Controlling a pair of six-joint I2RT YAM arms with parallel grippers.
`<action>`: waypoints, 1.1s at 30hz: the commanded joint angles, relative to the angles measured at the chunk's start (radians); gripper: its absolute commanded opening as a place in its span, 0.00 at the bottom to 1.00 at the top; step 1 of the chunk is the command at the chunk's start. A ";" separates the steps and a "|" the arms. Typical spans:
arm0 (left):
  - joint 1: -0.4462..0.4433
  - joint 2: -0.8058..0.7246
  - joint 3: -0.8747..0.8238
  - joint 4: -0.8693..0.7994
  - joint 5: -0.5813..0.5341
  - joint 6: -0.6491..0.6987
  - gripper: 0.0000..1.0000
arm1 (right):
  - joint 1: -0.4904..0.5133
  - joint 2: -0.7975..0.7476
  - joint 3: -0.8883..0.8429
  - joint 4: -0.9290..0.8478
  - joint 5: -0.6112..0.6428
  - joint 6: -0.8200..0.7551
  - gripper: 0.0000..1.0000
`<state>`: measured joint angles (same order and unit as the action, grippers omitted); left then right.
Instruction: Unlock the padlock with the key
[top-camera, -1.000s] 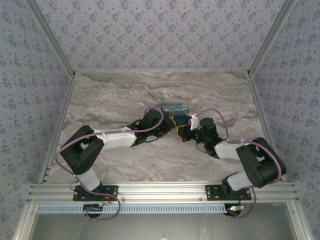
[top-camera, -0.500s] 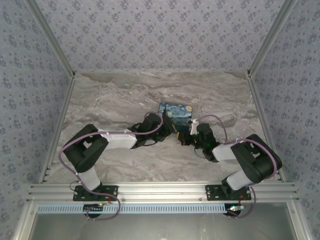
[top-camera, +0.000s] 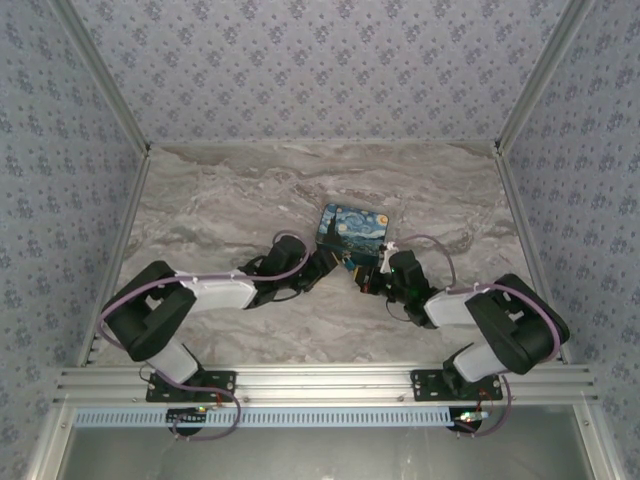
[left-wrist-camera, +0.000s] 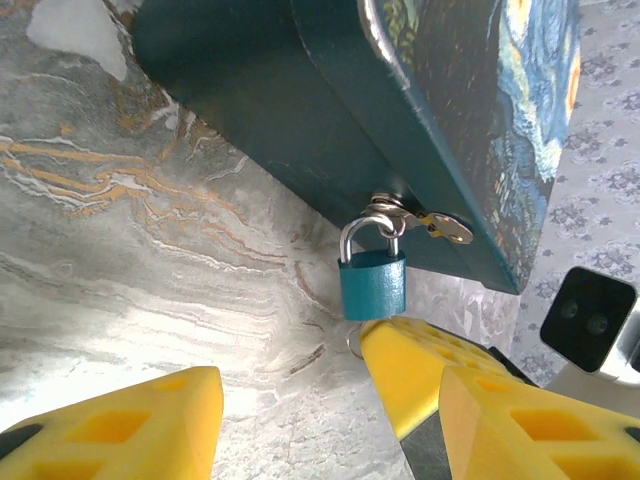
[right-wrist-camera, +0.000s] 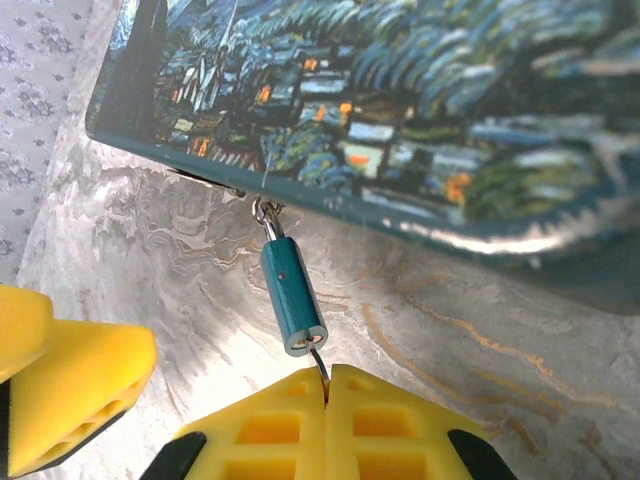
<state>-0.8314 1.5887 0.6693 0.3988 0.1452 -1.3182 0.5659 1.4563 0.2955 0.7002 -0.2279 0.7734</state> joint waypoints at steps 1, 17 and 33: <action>0.004 -0.008 -0.007 0.102 0.015 0.007 0.59 | 0.007 -0.040 -0.024 -0.047 0.029 0.107 0.00; -0.044 0.152 0.031 0.275 0.043 -0.091 0.50 | 0.004 -0.067 0.003 -0.114 -0.015 0.244 0.00; -0.060 0.306 0.078 0.454 0.081 -0.155 0.40 | -0.004 -0.066 0.013 -0.103 -0.027 0.270 0.00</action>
<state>-0.8837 1.8671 0.7292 0.7765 0.1986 -1.4498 0.5671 1.3987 0.2871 0.6231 -0.2466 1.0180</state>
